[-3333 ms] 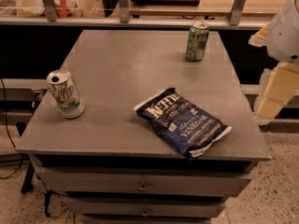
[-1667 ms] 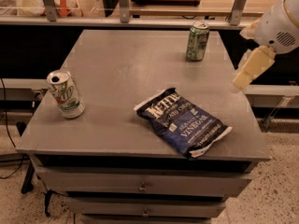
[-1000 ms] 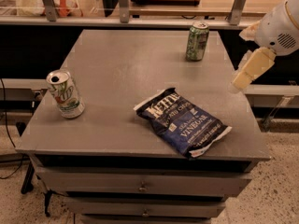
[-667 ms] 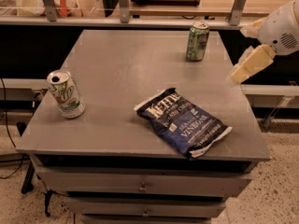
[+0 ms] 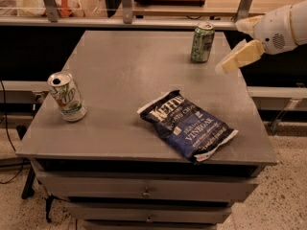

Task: Knock green can over

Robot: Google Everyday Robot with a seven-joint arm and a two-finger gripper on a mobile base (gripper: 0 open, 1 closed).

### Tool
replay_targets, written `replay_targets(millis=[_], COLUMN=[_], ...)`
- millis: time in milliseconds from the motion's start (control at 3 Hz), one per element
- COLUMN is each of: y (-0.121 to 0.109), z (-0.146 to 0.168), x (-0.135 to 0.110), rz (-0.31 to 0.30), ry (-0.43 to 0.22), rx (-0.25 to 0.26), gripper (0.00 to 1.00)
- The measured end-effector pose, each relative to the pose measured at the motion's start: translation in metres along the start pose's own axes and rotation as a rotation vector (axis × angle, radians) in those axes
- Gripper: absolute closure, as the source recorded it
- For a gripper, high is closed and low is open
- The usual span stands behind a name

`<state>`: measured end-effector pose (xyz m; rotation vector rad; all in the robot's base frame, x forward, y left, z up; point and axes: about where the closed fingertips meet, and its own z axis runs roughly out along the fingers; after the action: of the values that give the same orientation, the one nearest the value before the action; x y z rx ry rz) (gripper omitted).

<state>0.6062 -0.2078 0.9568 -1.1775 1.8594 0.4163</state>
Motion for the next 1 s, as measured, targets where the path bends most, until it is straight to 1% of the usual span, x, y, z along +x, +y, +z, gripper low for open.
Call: replay_targets(millis=[333,667,1000], y=[-0.013,-0.03,-0.049], z=[0.021,0.04,0.054], x=[-0.003,0.001,0.009], rz=[0.047,0.121,0.191], ry=[-0.056,-0.094,-0.109], rx=[0.032,0.085,0.151], gripper=[0.0,0.0,0.0])
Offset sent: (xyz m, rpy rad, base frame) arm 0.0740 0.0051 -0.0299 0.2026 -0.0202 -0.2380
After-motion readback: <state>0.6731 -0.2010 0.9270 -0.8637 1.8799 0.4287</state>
